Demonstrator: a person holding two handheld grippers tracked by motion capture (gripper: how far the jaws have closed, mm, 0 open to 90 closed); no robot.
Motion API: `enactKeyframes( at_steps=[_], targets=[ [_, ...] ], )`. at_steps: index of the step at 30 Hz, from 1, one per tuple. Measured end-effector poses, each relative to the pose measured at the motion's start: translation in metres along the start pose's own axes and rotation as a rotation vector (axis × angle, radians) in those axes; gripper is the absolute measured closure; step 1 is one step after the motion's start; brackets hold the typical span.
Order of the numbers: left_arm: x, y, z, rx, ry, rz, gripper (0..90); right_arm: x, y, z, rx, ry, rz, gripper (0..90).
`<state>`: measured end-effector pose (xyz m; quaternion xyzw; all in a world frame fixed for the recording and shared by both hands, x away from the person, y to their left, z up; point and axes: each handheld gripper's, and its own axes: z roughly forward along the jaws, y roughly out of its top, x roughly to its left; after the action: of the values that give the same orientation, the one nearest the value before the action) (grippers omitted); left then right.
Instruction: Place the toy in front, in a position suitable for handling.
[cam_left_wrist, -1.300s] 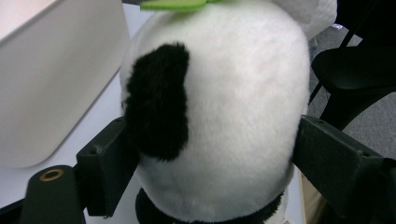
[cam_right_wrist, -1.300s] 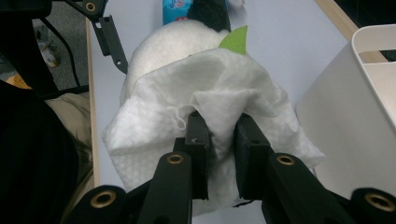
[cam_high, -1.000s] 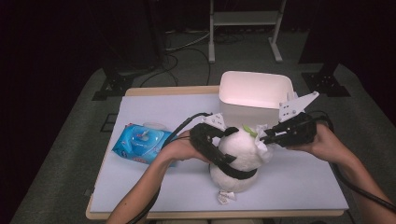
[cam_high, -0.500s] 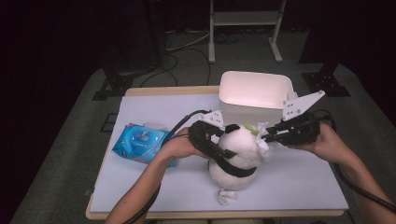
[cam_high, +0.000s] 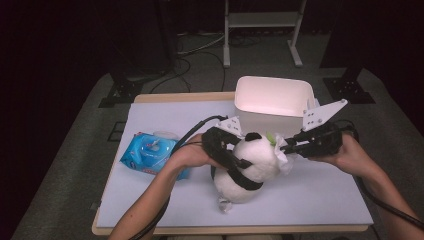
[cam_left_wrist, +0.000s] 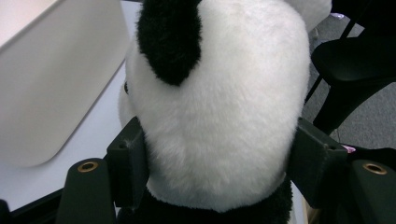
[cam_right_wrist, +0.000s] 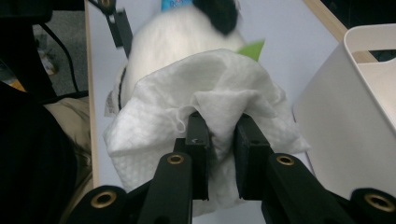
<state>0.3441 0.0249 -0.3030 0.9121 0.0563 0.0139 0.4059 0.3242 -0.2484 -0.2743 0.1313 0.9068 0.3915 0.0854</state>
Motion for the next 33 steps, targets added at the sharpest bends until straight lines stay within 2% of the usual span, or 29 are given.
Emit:
enactKeyframes(
  at_steps=[2, 5, 15, 18, 20, 23, 26, 33],
  targets=[
    [-0.002, 0.004, 0.005, 0.007, -0.005, 0.010, 30.5, 0.000, 0.003, -0.003, -0.002, -0.004, -0.007, 77.1],
    [-0.002, 0.006, 0.007, 0.012, -0.007, 0.014, 30.1, 0.001, 0.006, -0.003, 0.029, -0.017, -0.015, 77.0],
    [-0.004, 0.010, 0.010, 0.022, -0.010, 0.026, 29.5, 0.001, 0.011, -0.007, 0.032, -0.021, -0.029, 77.1],
    [-0.007, 0.014, 0.016, 0.021, -0.023, 0.045, 29.5, 0.001, 0.015, -0.014, -0.027, -0.013, -0.018, 77.2],
    [-0.009, 0.018, 0.021, 0.032, -0.024, 0.062, 29.4, 0.003, 0.020, -0.011, 0.011, -0.017, -0.040, 77.1],
    [-0.009, 0.021, 0.025, 0.051, -0.021, 0.062, 29.0, 0.007, 0.024, -0.002, 0.076, -0.028, -0.066, 77.0],
    [-0.009, 0.020, 0.026, 0.048, -0.024, 0.063, 29.1, 0.005, 0.020, -0.003, 0.065, -0.015, -0.048, 77.0],
    [-0.008, 0.020, 0.025, 0.038, -0.020, 0.057, 31.6, 0.002, 0.006, -0.003, 0.077, -0.020, -0.020, 77.0]
  ],
)
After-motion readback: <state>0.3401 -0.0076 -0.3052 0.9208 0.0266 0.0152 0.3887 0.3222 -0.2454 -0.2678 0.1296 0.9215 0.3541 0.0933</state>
